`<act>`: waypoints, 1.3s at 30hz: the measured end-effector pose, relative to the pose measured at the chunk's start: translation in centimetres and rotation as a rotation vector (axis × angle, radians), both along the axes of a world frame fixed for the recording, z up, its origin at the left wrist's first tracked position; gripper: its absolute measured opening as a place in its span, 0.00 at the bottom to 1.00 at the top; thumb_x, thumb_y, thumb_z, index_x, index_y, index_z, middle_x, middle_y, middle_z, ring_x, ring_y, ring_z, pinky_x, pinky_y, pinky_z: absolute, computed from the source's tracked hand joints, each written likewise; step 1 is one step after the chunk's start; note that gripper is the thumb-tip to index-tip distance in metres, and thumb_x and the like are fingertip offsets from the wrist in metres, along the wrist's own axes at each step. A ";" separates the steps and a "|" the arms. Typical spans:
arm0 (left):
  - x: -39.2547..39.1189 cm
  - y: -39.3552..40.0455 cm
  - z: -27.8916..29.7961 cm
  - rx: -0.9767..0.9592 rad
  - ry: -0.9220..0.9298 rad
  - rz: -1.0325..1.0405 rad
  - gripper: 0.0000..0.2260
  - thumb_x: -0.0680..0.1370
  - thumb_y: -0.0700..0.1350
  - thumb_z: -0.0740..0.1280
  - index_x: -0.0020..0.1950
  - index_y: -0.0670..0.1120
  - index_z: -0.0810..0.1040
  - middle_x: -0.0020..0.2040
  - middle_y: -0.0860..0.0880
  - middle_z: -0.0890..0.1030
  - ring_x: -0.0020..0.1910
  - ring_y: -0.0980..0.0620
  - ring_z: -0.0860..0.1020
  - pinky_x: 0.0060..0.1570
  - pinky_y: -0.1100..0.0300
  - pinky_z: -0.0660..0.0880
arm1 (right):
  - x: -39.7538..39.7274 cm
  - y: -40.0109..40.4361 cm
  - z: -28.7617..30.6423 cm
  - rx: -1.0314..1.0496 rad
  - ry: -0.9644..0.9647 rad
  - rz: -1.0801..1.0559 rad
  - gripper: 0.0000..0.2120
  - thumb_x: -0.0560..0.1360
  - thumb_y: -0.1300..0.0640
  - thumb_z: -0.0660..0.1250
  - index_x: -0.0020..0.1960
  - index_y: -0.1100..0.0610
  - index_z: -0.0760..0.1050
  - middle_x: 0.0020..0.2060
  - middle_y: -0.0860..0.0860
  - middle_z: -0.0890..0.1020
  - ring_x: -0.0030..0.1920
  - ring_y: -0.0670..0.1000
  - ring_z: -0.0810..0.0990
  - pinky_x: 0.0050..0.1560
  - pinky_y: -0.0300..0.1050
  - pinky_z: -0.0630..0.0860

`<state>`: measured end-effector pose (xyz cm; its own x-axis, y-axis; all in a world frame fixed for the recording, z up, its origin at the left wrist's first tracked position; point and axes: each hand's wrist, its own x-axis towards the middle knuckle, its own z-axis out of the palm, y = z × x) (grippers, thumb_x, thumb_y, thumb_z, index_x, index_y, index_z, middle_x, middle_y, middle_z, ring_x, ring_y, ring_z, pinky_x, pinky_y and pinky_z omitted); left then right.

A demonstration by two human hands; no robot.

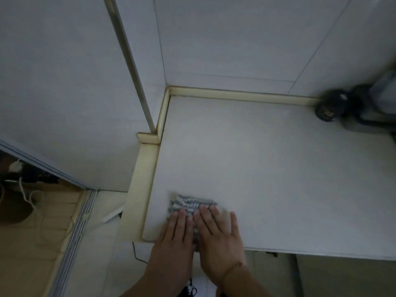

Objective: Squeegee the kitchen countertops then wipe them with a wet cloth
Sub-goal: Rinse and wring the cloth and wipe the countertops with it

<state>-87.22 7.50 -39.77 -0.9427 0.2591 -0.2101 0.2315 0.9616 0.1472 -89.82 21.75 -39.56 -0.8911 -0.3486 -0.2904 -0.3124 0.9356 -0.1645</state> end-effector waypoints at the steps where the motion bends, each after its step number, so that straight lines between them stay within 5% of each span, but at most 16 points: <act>1: -0.1 1.7 -0.1 0.009 -0.011 -0.031 0.29 0.73 0.52 0.56 0.68 0.35 0.69 0.67 0.35 0.73 0.67 0.35 0.71 0.68 0.46 0.56 | 0.4 2.0 -0.2 0.015 0.017 -0.019 0.29 0.73 0.41 0.53 0.69 0.52 0.72 0.70 0.47 0.73 0.74 0.51 0.59 0.67 0.65 0.55; 5: -1.6 8.7 -0.1 -0.004 -0.103 -0.127 0.24 0.73 0.48 0.57 0.63 0.38 0.78 0.65 0.35 0.74 0.64 0.35 0.74 0.63 0.44 0.62 | 0.3 9.1 0.0 0.052 0.029 -0.105 0.29 0.80 0.45 0.38 0.71 0.51 0.68 0.72 0.47 0.69 0.75 0.48 0.54 0.70 0.63 0.51; 9: -6.9 11.4 0.3 -0.031 -0.106 -0.080 0.25 0.71 0.47 0.55 0.62 0.36 0.78 0.64 0.34 0.75 0.64 0.35 0.74 0.66 0.43 0.60 | -5.5 10.3 0.1 0.112 0.027 -0.103 0.26 0.74 0.47 0.54 0.70 0.52 0.73 0.71 0.48 0.71 0.73 0.52 0.63 0.71 0.59 0.47; 12: -13.5 11.8 0.4 -0.032 -0.056 -0.052 0.26 0.71 0.46 0.55 0.63 0.36 0.77 0.64 0.34 0.76 0.64 0.35 0.74 0.65 0.43 0.70 | -12.3 10.5 -0.5 0.127 0.087 -0.108 0.28 0.73 0.46 0.54 0.71 0.51 0.72 0.71 0.48 0.70 0.72 0.53 0.68 0.70 0.61 0.51; 15: -21.2 12.0 -0.2 -0.028 -0.001 -0.001 0.26 0.72 0.47 0.54 0.65 0.36 0.76 0.64 0.34 0.75 0.64 0.35 0.74 0.61 0.44 0.74 | -20.3 10.9 -0.1 0.123 0.074 -0.077 0.28 0.78 0.45 0.45 0.78 0.45 0.52 0.78 0.44 0.52 0.78 0.50 0.49 0.73 0.61 0.41; 17: -26.5 12.4 0.0 -0.011 0.059 0.024 0.27 0.76 0.46 0.53 0.73 0.35 0.65 0.73 0.33 0.64 0.71 0.35 0.65 0.69 0.45 0.66 | -26.0 11.0 0.1 0.100 0.025 -0.087 0.27 0.81 0.45 0.43 0.78 0.44 0.41 0.78 0.42 0.41 0.78 0.48 0.38 0.74 0.61 0.36; 19: -31.6 12.3 0.1 -0.092 0.042 0.025 0.28 0.81 0.47 0.52 0.78 0.38 0.48 0.78 0.37 0.48 0.77 0.39 0.49 0.76 0.49 0.51 | -31.2 11.1 0.5 0.095 0.027 -0.077 0.27 0.81 0.46 0.45 0.78 0.44 0.40 0.78 0.42 0.41 0.78 0.48 0.38 0.75 0.62 0.38; 23: -37.9 12.0 -0.8 -0.143 0.103 0.027 0.29 0.80 0.48 0.52 0.78 0.38 0.47 0.78 0.36 0.49 0.77 0.40 0.50 0.75 0.49 0.50 | -37.4 10.8 0.2 0.104 0.033 -0.034 0.28 0.81 0.45 0.46 0.79 0.45 0.41 0.78 0.43 0.42 0.78 0.49 0.40 0.75 0.62 0.39; 32: -38.1 13.8 -0.8 -0.159 0.008 0.140 0.30 0.81 0.50 0.51 0.79 0.40 0.43 0.78 0.38 0.45 0.77 0.41 0.45 0.76 0.49 0.48 | -38.3 11.2 -0.4 0.096 0.022 -0.017 0.27 0.82 0.46 0.44 0.79 0.45 0.42 0.78 0.43 0.43 0.78 0.50 0.41 0.75 0.63 0.40; 39: -24.3 16.0 1.0 -0.151 -0.062 0.058 0.30 0.82 0.49 0.50 0.77 0.39 0.38 0.78 0.39 0.40 0.77 0.40 0.41 0.76 0.49 0.43 | -24.3 13.7 0.0 0.106 -0.029 -0.049 0.27 0.82 0.45 0.43 0.78 0.45 0.40 0.78 0.43 0.42 0.78 0.49 0.39 0.75 0.61 0.40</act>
<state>-111.52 23.55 -38.76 -0.9392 0.1656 -0.3007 0.1699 0.9854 0.0120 -114.15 35.48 -39.52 -0.8972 -0.2706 -0.3490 -0.2621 0.9623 -0.0723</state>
